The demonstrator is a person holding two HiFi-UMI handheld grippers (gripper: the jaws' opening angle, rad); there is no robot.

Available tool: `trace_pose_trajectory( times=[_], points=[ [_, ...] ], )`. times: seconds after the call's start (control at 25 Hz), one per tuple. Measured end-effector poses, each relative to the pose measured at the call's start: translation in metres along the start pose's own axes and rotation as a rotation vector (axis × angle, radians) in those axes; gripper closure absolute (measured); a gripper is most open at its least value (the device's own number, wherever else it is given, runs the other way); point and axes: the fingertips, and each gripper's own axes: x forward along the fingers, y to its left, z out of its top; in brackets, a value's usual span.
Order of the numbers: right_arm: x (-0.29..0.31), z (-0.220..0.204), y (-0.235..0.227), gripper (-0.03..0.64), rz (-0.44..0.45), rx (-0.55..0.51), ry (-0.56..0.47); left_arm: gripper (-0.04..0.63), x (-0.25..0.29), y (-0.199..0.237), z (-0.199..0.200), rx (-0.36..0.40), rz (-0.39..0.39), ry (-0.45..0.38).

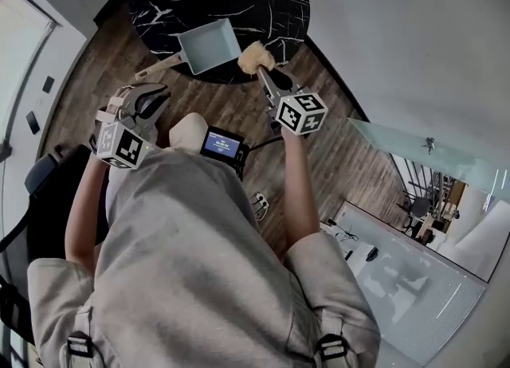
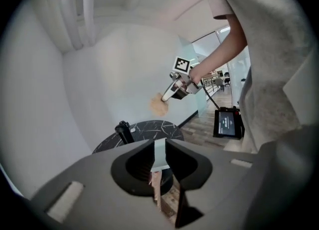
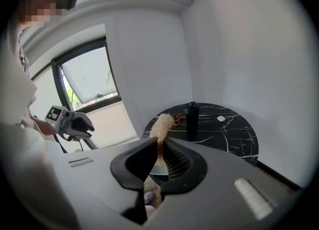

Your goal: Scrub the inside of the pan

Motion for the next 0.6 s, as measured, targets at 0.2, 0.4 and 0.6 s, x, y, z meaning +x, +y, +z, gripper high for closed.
trace_pose_trajectory(
  times=[0.2, 0.4, 0.6],
  points=[
    [0.090, -0.040, -0.033, 0.569, -0.035, -0.242, 0.190, 0.508, 0.010, 0.013, -0.040, -0.088, -0.032, 0.050],
    [0.174, -0.076, -0.063, 0.569, 0.039, -0.285, 0.341, 0.492, 0.036, 0.020, -0.088, -0.122, -0.039, 0.170],
    [0.228, -0.096, -0.082, 0.567, 0.079, -0.361, 0.444, 0.486, 0.056, 0.022, -0.118, -0.160, -0.040, 0.265]
  ],
)
